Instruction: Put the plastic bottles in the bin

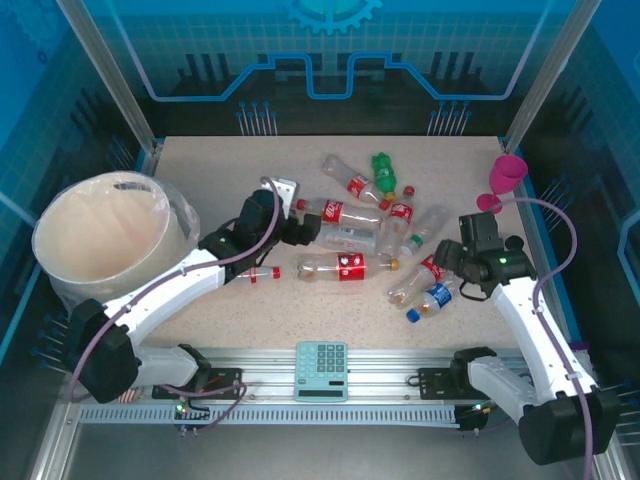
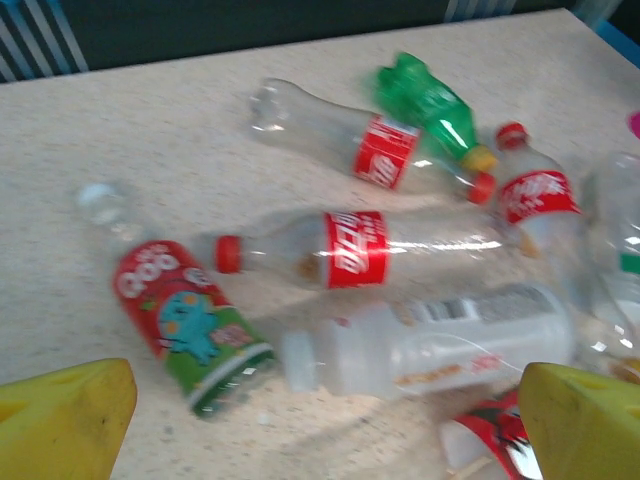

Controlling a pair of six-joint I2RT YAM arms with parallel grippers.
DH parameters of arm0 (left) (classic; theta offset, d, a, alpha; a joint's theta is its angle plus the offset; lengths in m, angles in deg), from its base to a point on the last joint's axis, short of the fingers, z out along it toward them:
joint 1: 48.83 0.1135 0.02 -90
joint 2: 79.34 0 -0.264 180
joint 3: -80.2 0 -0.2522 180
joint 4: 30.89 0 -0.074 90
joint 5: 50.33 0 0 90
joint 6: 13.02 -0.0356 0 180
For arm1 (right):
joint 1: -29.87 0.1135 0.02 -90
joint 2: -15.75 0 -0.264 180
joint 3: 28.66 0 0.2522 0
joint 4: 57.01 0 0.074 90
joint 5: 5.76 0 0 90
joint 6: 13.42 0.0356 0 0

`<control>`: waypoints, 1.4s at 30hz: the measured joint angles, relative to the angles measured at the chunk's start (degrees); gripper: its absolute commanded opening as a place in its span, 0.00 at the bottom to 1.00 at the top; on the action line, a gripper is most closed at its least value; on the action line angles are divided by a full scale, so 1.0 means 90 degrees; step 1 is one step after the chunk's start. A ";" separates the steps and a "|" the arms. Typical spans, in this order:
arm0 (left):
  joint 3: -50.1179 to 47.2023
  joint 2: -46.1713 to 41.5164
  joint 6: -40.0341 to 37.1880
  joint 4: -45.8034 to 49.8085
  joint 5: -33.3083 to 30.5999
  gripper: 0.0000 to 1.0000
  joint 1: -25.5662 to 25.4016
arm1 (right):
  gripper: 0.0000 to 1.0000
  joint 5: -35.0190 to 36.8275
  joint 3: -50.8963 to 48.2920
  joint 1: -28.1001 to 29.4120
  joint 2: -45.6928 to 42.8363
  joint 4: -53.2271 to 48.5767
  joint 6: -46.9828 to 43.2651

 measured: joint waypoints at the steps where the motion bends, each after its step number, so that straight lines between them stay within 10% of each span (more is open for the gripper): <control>1: 0.0049 0.0075 0.0080 0.0044 0.0070 0.99 -0.0104 | 0.76 -0.0124 -0.0151 -0.0049 0.0002 -0.0095 0.0107; 22: 0.0721 0.0967 0.0272 0.0308 0.0593 0.99 -0.0945 | 0.78 -0.1600 -0.1916 -0.0986 0.0559 0.1532 0.0559; 32: 0.0988 0.1195 0.0325 0.0304 0.0814 0.99 -0.1103 | 0.54 -0.1868 -0.2181 -0.1018 0.0578 0.2132 0.0578; 42: 0.1180 0.1360 0.0619 0.0019 0.2387 0.99 -0.1103 | 0.54 -0.2358 -0.1069 -0.1025 -0.0580 0.1365 0.0238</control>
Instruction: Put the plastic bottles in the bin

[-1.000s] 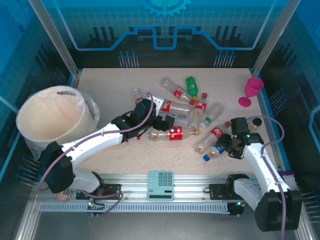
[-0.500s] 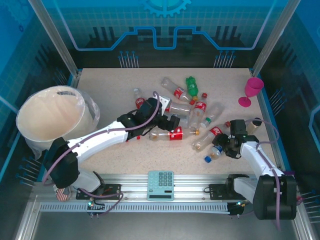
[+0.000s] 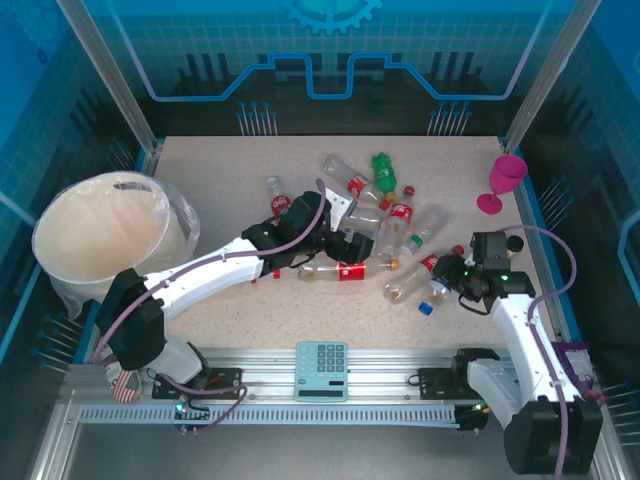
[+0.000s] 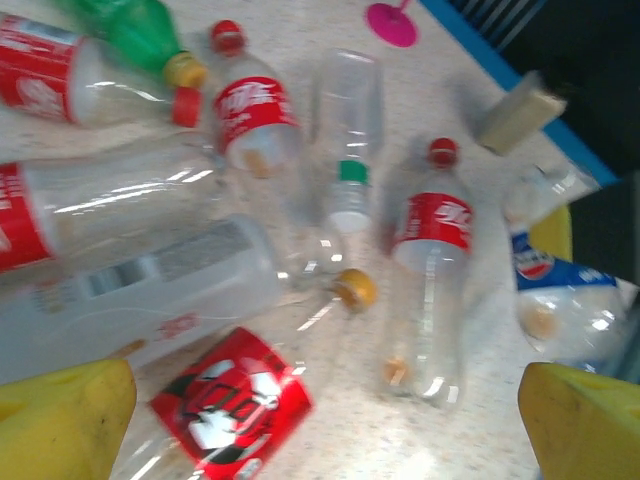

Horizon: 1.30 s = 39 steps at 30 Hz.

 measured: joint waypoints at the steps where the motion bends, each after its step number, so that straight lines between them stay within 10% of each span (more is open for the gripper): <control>1: 0.0000 0.0000 0.0034 -0.0063 0.0257 0.99 0.0000 | 0.53 -0.0299 0.0015 0.0000 -0.0022 0.0202 0.0007; 13: -0.0714 0.0177 0.1443 -0.2013 0.2645 0.99 0.0321 | 0.54 -0.2569 0.0714 0.1212 0.1452 0.2526 0.0391; 39: -0.0823 0.0828 0.2470 -0.3354 0.2737 0.55 0.0330 | 0.60 -0.3186 0.1044 0.1804 0.2038 0.4141 0.0845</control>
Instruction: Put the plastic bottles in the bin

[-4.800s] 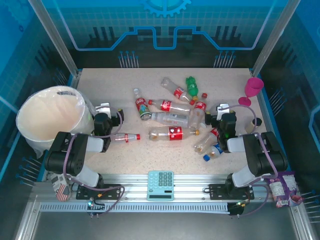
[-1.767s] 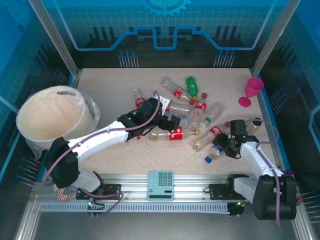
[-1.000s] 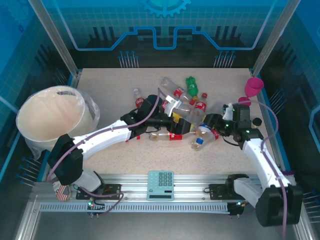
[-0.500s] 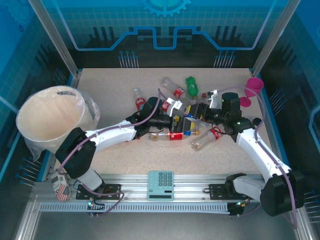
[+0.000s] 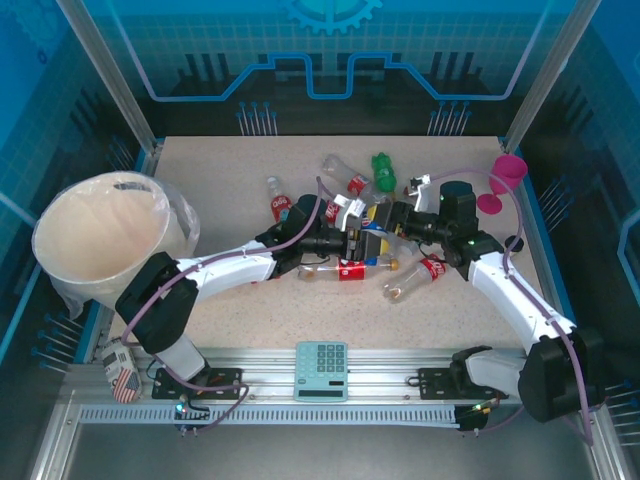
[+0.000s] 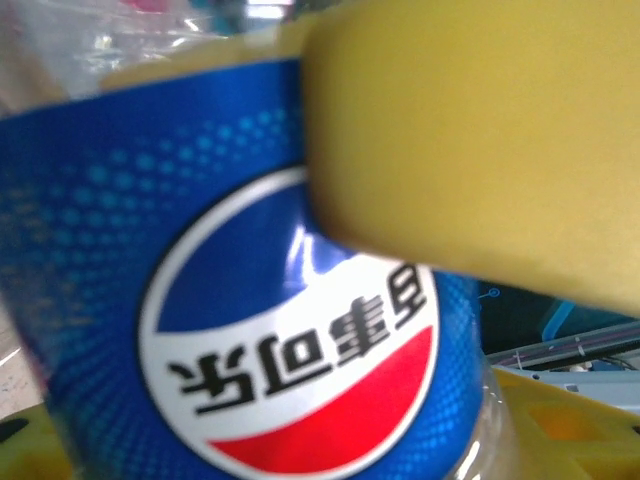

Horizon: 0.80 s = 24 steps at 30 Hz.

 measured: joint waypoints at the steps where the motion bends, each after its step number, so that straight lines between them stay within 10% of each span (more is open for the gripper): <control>1: 0.0000 0.0000 0.0002 0.0000 -0.0002 0.54 0.0002 | 0.65 -0.0002 0.0002 0.0000 0.0007 0.0000 -0.0005; 13: 0.0362 -0.0024 -0.0160 0.0950 -0.0661 0.49 0.0352 | 0.93 -0.0158 0.0784 -0.0580 0.0221 -0.0670 -0.0457; 24: 0.3393 -0.1192 -0.1435 0.5566 -0.1880 0.35 0.1110 | 0.94 0.0704 0.1122 -0.0971 0.0702 -0.1302 -0.1134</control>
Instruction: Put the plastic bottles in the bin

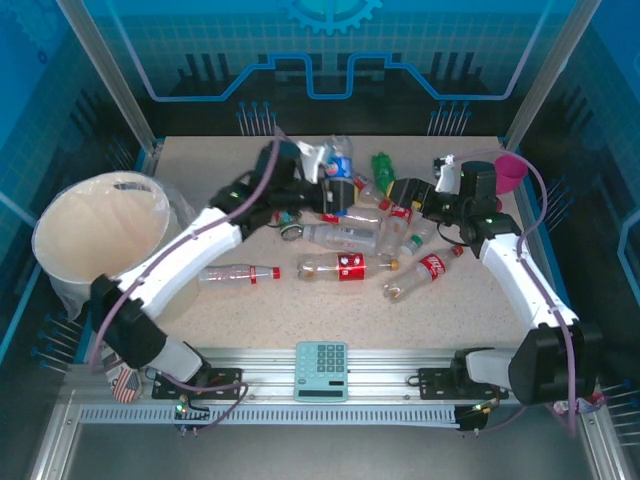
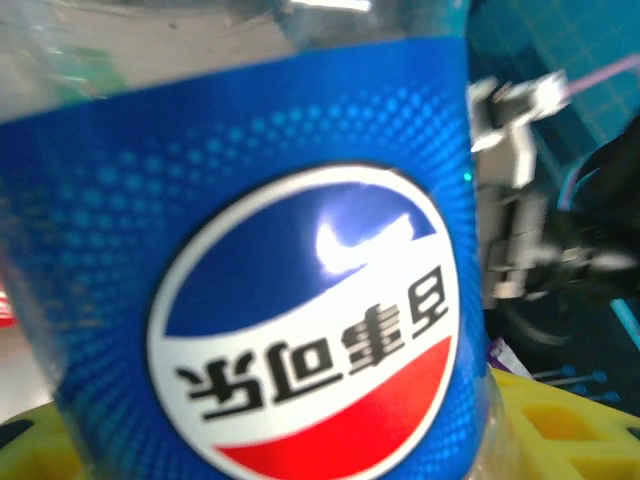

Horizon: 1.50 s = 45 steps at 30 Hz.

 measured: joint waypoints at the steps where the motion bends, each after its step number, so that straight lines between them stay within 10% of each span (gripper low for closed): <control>1: 0.0287 -0.0204 -0.0090 0.0452 -0.0153 0.34 0.0197 | 0.94 0.0029 0.0000 0.0000 0.0114 -0.0024 -0.0029; 12: 0.1724 -0.1775 -0.0794 0.4177 -0.2093 0.24 0.3293 | 0.96 0.0255 0.0306 0.0024 0.1030 -0.0345 -0.0563; 23: 0.1200 -0.1489 -0.1761 0.5425 -0.2671 0.26 0.6484 | 0.98 0.0109 0.0855 0.0362 0.1783 -0.0724 -0.0984; 45: -0.0979 0.0080 -0.2773 0.4476 -0.2208 0.43 0.6734 | 0.99 0.0364 0.0872 0.0393 0.1766 -0.0855 -0.1214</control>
